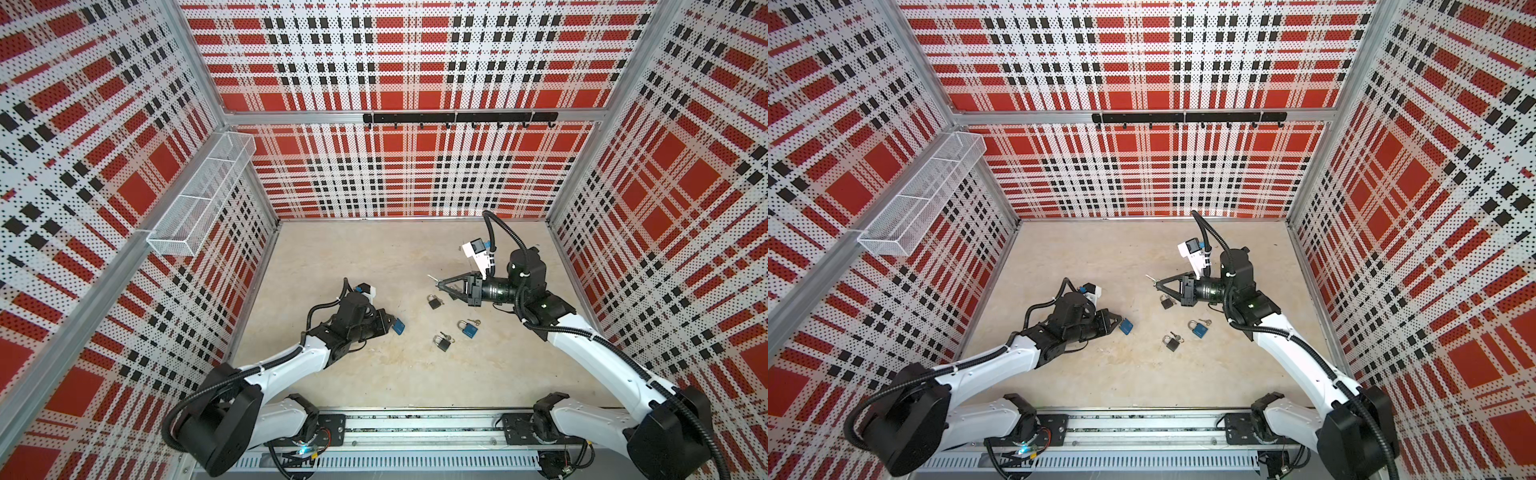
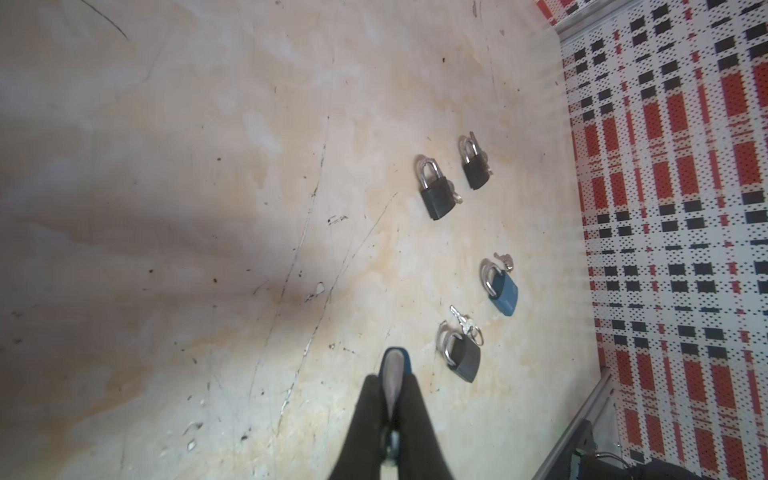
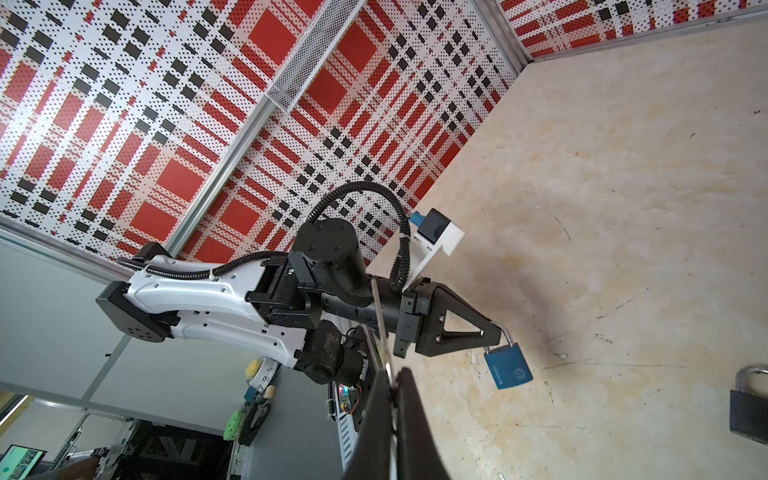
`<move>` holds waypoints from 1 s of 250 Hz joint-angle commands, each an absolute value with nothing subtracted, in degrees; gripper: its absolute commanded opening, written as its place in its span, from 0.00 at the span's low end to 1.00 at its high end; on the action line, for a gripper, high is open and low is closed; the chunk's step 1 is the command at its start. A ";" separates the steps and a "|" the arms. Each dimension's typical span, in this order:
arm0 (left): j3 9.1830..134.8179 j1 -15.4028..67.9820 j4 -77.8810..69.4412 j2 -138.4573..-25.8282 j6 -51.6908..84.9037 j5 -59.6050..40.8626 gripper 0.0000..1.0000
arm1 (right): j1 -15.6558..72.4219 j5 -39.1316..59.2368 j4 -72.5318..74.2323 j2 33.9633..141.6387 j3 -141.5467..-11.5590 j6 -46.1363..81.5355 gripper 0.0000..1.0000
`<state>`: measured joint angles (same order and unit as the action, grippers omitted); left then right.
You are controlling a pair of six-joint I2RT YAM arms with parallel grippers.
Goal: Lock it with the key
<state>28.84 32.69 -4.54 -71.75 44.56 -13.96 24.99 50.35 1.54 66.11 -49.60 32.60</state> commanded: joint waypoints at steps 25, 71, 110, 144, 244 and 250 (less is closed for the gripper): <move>30.02 33.66 -10.71 -76.93 43.66 -14.35 0.00 | 24.87 49.13 3.92 66.54 -48.79 32.28 0.00; 30.86 33.67 -11.22 -81.83 43.07 -14.16 0.00 | 24.96 48.52 2.74 66.49 -49.07 31.68 0.00; 31.32 33.84 -11.95 -84.69 42.96 -13.86 0.00 | 25.21 47.77 1.68 66.20 -49.37 31.11 0.00; 31.69 33.88 -11.95 -86.74 42.66 -13.75 0.00 | 25.99 45.79 0.08 65.74 -49.45 30.00 0.00; 32.17 33.28 -10.89 -87.47 42.69 -10.64 0.29 | 31.21 38.91 -5.19 68.75 -51.76 26.17 0.00; 32.19 33.07 -10.77 -87.32 42.73 -10.42 0.30 | 31.41 38.41 -5.31 69.05 -51.79 26.16 0.00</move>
<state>31.24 33.52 -11.09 -87.66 43.29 -12.69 30.48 41.34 -6.07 67.90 -50.13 28.01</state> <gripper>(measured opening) 0.292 0.051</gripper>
